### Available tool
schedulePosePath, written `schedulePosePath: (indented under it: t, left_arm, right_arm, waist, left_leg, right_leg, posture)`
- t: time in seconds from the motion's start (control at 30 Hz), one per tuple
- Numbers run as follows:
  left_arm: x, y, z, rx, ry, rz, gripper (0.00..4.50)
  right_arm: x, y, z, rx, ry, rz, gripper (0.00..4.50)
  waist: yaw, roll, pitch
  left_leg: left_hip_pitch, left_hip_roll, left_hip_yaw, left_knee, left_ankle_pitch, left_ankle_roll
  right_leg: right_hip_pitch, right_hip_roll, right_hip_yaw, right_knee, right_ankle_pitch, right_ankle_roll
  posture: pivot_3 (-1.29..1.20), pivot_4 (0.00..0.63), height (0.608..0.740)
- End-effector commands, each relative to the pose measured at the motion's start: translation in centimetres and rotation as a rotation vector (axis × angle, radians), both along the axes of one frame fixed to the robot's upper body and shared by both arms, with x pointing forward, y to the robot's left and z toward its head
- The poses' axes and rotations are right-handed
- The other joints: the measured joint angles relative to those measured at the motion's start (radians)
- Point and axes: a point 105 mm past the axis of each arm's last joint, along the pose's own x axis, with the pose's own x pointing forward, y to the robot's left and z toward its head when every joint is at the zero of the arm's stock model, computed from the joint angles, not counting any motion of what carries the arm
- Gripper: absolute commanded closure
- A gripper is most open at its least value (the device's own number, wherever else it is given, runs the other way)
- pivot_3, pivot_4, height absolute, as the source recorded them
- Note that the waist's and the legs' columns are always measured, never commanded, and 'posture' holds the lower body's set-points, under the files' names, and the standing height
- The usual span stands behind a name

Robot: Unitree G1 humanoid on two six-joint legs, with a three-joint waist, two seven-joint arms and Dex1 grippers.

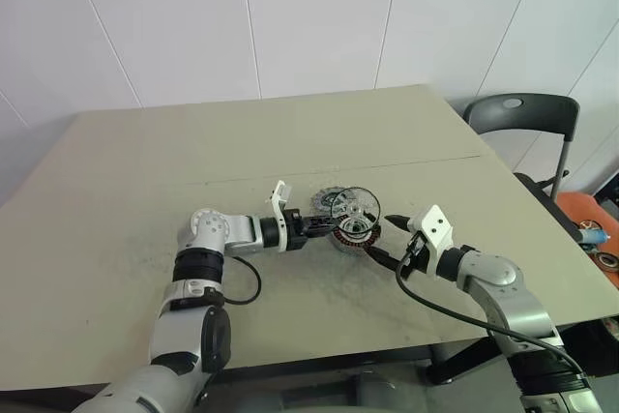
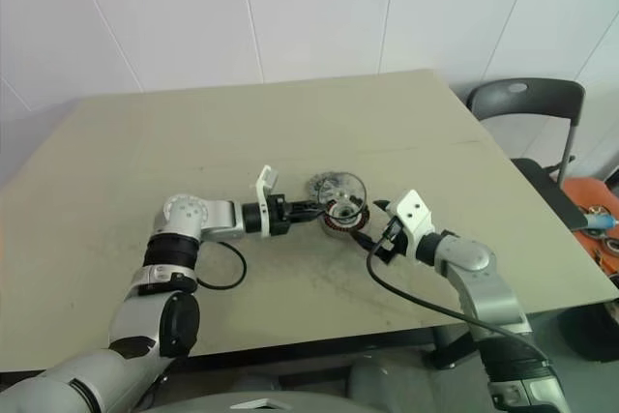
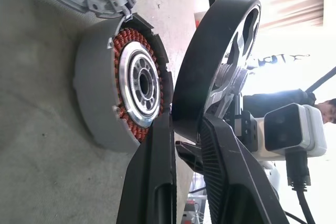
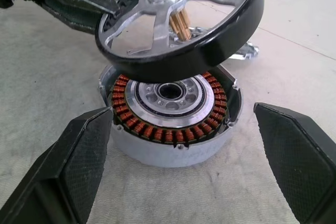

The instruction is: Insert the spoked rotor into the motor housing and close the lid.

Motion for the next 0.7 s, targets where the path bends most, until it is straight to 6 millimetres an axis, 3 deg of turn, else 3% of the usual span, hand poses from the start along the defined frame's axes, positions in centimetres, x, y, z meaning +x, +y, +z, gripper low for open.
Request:
schedulePosePath:
  t: [0.03, 0.23, 0.7]
  left_arm:
    - [0.5, 0.2, 1.4, -0.003, -0.019, 0.012, 4.14]
    - [0.3, 0.5, 0.0, 0.105, 0.049, 0.015, 4.14]
    - [-0.3, -0.5, 0.8, 0.028, 0.130, -0.026, 4.14]
  right_arm:
    - [0.4, 0.5, 1.1, 0.012, -0.051, 0.013, 0.00]
    - [0.4, 0.5, 1.1, 0.012, -0.053, 0.011, 0.00]
    - [0.3, 0.4, 1.0, 0.009, -0.052, 0.006, 0.00]
  waist:
    - [0.000, 0.000, 0.000]
    - [0.000, 0.000, 0.000]
    - [-0.002, 0.000, 0.000]
  left_leg:
    - [0.000, 0.000, 0.000, 0.000, 0.000, 0.000]
    - [0.000, 0.000, 0.000, 0.000, 0.000, 0.000]
    - [0.000, 0.000, 0.000, 0.000, 0.000, 0.000]
  right_leg:
    - [0.000, 0.000, 0.000, 0.000, 0.000, 0.000]
    - [0.000, 0.000, 0.000, 0.000, 0.000, 0.000]
    - [0.000, 0.000, 0.000, 0.000, 0.000, 0.001]
  posture:
    - [0.00, 0.000, 0.740]
    - [0.00, 0.000, 0.740]
    - [0.00, 0.000, 0.740]
